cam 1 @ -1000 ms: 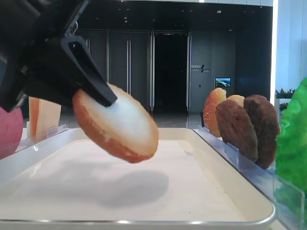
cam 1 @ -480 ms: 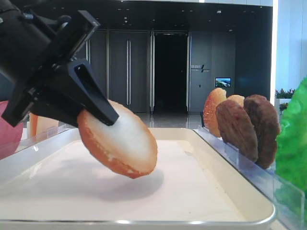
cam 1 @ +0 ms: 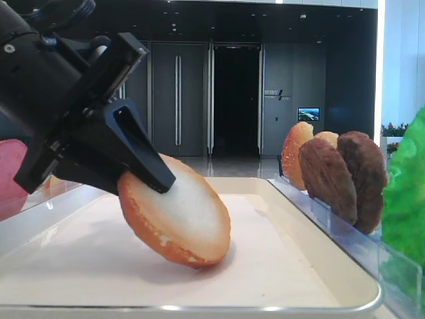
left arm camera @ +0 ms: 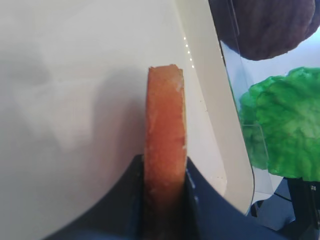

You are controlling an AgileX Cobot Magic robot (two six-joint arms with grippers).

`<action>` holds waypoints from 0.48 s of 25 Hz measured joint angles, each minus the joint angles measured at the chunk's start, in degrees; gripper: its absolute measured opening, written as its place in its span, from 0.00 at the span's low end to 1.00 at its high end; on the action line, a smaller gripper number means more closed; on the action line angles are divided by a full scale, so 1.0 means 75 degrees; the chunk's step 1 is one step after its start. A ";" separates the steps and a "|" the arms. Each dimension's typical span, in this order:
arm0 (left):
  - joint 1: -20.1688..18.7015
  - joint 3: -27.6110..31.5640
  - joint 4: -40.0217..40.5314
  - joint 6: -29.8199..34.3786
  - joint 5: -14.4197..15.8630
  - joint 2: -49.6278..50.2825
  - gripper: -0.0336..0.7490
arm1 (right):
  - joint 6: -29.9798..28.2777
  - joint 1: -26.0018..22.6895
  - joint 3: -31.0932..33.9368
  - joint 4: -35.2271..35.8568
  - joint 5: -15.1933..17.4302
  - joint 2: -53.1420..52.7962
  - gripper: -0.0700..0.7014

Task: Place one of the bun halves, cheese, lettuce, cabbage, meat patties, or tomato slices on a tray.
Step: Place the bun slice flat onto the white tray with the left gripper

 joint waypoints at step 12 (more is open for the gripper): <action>-0.0007 -0.0030 0.1421 -0.1405 -0.0696 0.0024 0.54 | 0.0000 0.0000 0.0000 0.0000 0.0000 0.0000 0.77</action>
